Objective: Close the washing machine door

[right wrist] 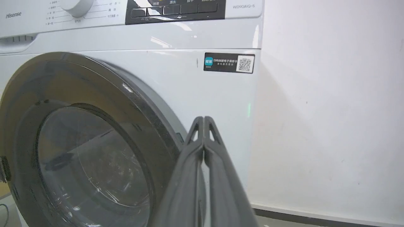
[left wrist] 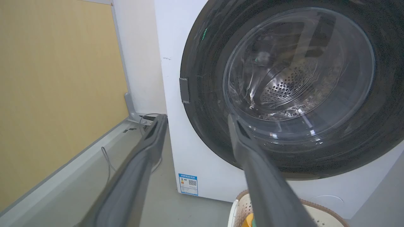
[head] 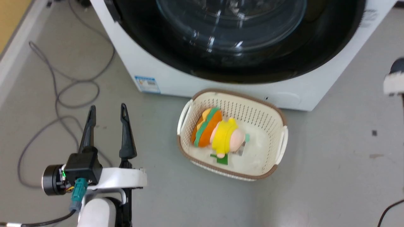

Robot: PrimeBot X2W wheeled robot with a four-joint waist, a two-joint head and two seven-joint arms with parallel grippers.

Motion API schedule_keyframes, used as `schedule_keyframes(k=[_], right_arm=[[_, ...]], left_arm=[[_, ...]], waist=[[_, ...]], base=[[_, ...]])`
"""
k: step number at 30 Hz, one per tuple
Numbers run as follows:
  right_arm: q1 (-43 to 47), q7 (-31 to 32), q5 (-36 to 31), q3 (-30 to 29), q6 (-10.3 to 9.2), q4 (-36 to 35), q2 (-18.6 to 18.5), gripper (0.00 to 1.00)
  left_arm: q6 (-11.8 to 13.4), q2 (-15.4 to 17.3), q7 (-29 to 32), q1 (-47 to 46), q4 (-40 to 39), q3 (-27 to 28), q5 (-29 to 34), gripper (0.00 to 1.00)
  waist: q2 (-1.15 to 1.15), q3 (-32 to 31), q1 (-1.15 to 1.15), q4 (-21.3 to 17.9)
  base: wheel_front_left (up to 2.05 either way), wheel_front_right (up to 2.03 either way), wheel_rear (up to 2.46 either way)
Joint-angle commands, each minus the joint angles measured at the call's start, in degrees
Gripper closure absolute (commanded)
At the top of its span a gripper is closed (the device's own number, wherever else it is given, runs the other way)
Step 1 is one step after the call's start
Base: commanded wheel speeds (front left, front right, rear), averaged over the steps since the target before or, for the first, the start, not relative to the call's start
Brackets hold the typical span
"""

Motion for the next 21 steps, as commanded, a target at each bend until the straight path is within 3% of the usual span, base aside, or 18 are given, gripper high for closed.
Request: schedule_keyframes(k=[1, 9, 21], right_arm=[[2.0, -0.3, -0.8, -0.6, -0.04, -2.1, 1.1, 1.0], [14.4, -0.3, -4.4, 0.9, -0.04, -12.5, 6.7, 1.0], [30.5, -0.3, -5.0, 3.2, -0.04, -12.9, 11.7, 1.0]], left_arm=[[-0.2, 0.0, -0.3, 0.9, 0.2, 0.1, 0.4, 0.0], [-0.8, 0.0, -0.3, 4.3, 1.5, 1.4, 1.5, 0.0], [-1.3, 0.1, -0.3, 8.5, 2.6, 1.8, 3.1, 0.0]], waist=[[0.0, -2.1, 0.0, -1.2], [0.0, -6.7, 0.0, -3.6], [0.0, -10.5, 0.0, -4.9]], base=[[0.0, 0.0, 0.0], [0.0, 0.0, 0.0], [0.0, 0.0, 0.0]])
